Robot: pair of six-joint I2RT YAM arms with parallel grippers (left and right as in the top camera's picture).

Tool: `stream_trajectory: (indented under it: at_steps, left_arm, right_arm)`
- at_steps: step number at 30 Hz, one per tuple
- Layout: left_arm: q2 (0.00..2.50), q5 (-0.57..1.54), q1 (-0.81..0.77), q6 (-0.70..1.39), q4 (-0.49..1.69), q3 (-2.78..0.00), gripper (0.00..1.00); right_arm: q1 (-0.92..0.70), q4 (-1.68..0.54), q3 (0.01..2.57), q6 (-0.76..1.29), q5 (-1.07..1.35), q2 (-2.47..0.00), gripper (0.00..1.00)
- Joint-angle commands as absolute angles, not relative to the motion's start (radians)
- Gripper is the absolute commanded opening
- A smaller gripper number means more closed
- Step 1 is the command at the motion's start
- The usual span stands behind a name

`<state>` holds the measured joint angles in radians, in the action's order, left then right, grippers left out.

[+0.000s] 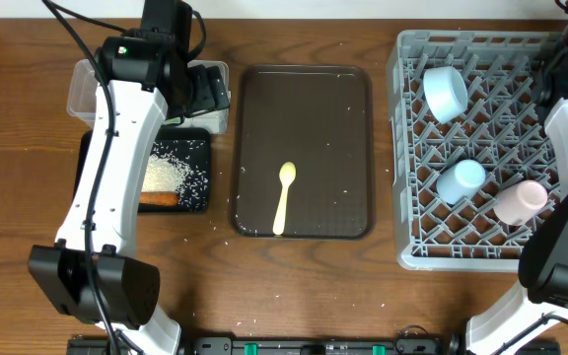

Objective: Sort waste into correct bins and load items into the dishwasher rack
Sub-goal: 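Lift the teal bowl with the right gripper and stand it in the rack, then reach the right gripper down to the yellow spoon and grasp it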

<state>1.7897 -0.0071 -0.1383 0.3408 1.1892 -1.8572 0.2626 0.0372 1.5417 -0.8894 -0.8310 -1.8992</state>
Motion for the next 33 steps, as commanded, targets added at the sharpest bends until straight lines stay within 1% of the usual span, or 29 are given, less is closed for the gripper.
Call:
stream_trajectory:
  at_steps: [1, 6, 12, 18, 20, 22, 23, 25, 27, 28, 31, 33]
  left_arm:
    - [1.793, -0.019, -0.136, 0.342, 1.193, -1.855, 0.96]
    - [1.793, -0.019, -0.136, 0.342, 1.193, -1.855, 0.96]
    - [1.793, -0.019, -0.136, 0.342, 1.193, -1.855, 0.96]
    - [1.793, -0.019, -0.136, 0.342, 1.193, -1.855, 0.96]
    - [1.793, -0.019, -0.136, 0.342, 1.193, -1.855, 0.96]
    - [1.793, -0.019, -0.136, 0.342, 1.193, -1.855, 0.96]
    - [1.793, -0.019, -0.136, 0.342, 1.193, -1.855, 0.96]
    - [1.793, -0.019, -0.136, 0.342, 1.193, -1.855, 0.96]
    - [1.793, -0.019, -0.136, 0.342, 1.193, -1.855, 0.96]
    - [1.793, -0.019, -0.136, 0.342, 1.193, -1.855, 0.96]
    - [1.793, -0.019, -0.136, 0.342, 1.192, -1.855, 0.96]
    - [1.793, -0.019, -0.136, 0.342, 1.192, -1.855, 0.96]
  right_arm:
    - [0.276, 0.048, 1.550, -0.970, -0.793, -1.898, 0.01]
    - [0.262, -0.040, 1.550, -0.970, -0.706, -1.900, 0.01]
    - [0.247, -0.075, 1.549, -0.965, -0.690, -1.904, 0.01]
    - [0.183, -0.073, 1.549, -0.965, -0.675, -1.904, 0.05]
    - [0.145, -0.073, 1.549, -0.965, -0.672, -1.904, 0.14]
    - [0.106, -0.076, 1.549, -0.965, -0.672, -1.904, 0.18]
    - [0.084, -0.080, 1.549, -0.965, -0.672, -1.904, 0.25]
    - [0.044, -0.096, 1.549, -0.965, -0.672, -1.904, 0.34]
    - [0.008, -0.126, 1.549, -0.965, -0.672, -1.904, 0.48]
    - [-0.007, -0.142, 1.549, -0.965, -0.672, -1.904, 0.52]
    - [-0.040, -0.177, 1.549, -0.941, -0.672, -1.904, 0.58]
    - [-0.046, -0.177, 1.549, -0.894, -0.672, -1.904, 0.65]
